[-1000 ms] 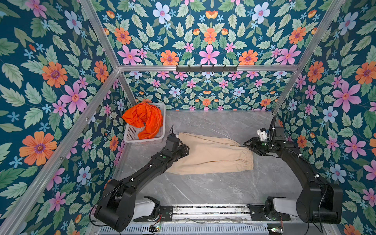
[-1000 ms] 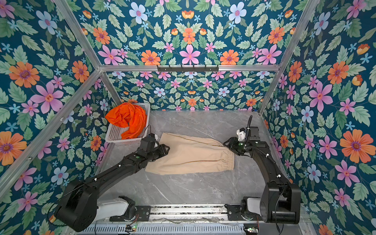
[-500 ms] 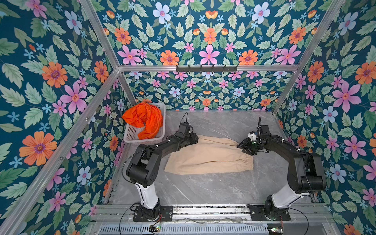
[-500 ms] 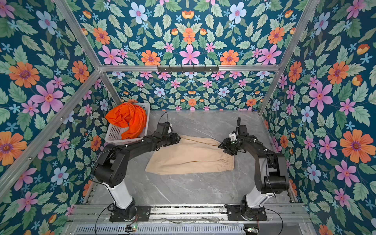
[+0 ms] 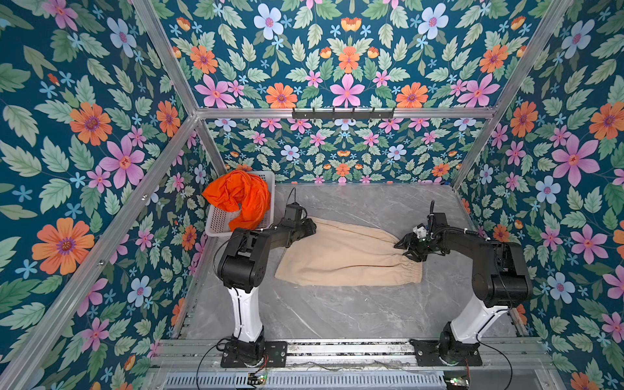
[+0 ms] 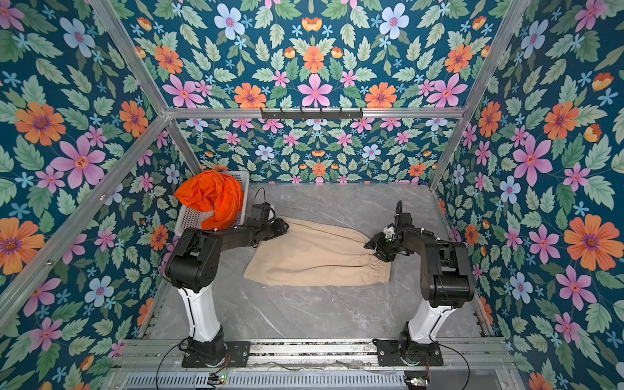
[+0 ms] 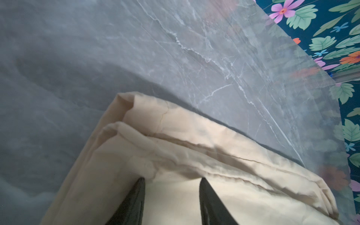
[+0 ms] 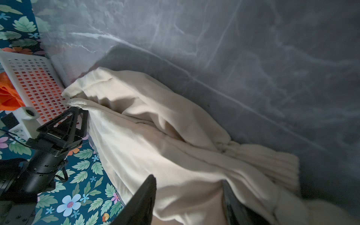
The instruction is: Fold and stack the shorts
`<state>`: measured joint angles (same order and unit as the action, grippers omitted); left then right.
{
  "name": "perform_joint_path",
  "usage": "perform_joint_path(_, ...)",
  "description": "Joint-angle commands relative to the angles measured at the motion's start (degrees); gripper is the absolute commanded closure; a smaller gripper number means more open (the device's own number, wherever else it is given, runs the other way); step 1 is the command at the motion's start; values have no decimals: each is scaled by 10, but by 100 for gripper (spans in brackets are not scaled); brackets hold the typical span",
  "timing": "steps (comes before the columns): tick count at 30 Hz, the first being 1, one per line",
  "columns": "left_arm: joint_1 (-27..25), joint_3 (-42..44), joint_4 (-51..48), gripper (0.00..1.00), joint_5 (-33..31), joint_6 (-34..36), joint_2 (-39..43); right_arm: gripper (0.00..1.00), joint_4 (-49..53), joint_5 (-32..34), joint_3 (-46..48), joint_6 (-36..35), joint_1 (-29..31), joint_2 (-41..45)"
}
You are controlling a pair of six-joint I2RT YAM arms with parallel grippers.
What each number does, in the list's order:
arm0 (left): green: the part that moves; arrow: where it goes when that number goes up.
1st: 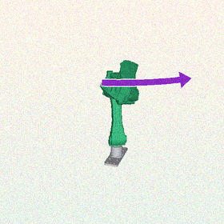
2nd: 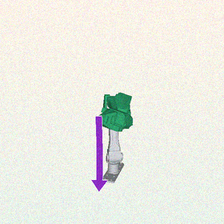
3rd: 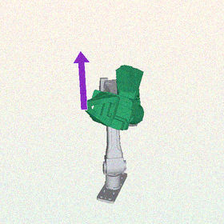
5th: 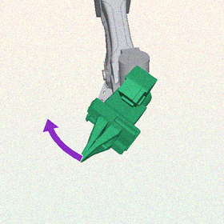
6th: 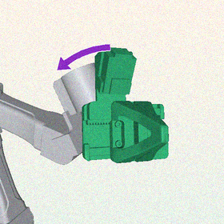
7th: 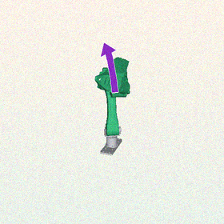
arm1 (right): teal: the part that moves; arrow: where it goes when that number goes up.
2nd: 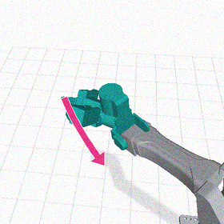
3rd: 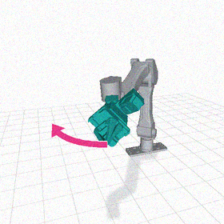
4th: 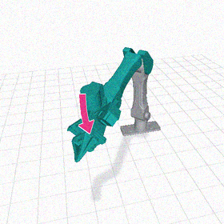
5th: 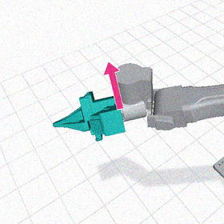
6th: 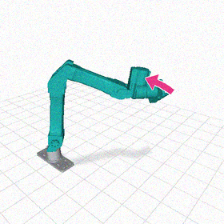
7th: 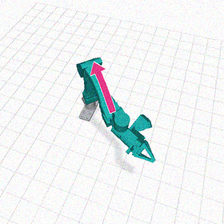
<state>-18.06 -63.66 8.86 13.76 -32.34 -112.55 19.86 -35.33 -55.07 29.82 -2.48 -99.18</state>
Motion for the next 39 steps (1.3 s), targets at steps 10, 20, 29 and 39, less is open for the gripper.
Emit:
perform_joint_path(10, -110, 9, -39, 50, -16, 152, 197, 41, 22, -66, 38, 21, -104, 231)
perform_joint_path(20, -346, -40, -43, 45, 69, 447, 138, 42, -16, -141, 174, 44, -266, 290)
perform_joint_path(29, -442, -164, -88, 40, 103, 597, -19, 41, -40, -136, 204, 55, -270, 274)
perform_joint_path(39, -450, -181, -87, 38, 47, 612, -95, 40, 14, -105, 190, 5, -271, 228)
